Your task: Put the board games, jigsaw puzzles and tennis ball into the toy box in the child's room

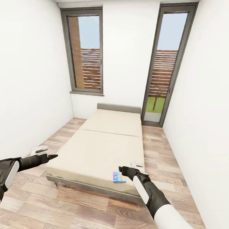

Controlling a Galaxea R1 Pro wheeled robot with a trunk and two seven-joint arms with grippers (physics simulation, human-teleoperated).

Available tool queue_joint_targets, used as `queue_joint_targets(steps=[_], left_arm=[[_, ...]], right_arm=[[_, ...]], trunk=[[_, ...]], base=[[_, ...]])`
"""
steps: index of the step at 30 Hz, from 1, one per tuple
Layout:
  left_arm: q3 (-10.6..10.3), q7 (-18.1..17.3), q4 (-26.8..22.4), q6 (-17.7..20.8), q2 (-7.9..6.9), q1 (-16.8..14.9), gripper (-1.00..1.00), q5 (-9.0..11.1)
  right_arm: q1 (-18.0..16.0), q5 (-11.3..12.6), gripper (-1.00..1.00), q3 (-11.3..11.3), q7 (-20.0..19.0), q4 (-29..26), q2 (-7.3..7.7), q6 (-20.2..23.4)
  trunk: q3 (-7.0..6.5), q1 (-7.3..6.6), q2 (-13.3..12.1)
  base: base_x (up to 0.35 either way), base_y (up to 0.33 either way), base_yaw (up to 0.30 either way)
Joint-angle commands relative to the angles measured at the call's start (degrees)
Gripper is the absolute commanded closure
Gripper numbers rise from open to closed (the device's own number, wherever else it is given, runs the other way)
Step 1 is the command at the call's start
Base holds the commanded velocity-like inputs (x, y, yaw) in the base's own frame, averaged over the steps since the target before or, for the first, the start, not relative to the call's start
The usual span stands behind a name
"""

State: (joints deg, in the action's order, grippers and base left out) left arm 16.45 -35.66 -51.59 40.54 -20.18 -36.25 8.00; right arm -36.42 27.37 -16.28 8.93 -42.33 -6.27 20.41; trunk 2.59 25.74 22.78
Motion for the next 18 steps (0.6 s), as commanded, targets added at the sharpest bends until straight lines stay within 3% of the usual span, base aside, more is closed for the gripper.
queue_joint_targets(steps=[1,12,18], left_arm=[[0.1,0.0,0.0,0.4,0.0,-0.1,-1.0,0.4],[0.1,0.0,0.0,0.4,0.0,-0.1,-1.0,0.4],[0.1,0.0,0.0,0.4,0.01,-0.1,-1.0,0.4]], right_arm=[[-0.1,0.6,-1.0,-0.2,0.6,-0.1,0.03,0.1],[-0.1,0.7,-1.0,0.0,0.4,-0.1,0.03,0.1],[-0.1,0.7,-1.0,0.1,0.4,0.0,0.03,0.1]], trunk=[[0.15,0.04,0.1],[0.76,0.04,0.1],[1.05,0.04,0.1]], base=[[-0.003,0.161,-0.001],[-0.001,0.085,-0.003],[0.0,0.004,-0.146]])
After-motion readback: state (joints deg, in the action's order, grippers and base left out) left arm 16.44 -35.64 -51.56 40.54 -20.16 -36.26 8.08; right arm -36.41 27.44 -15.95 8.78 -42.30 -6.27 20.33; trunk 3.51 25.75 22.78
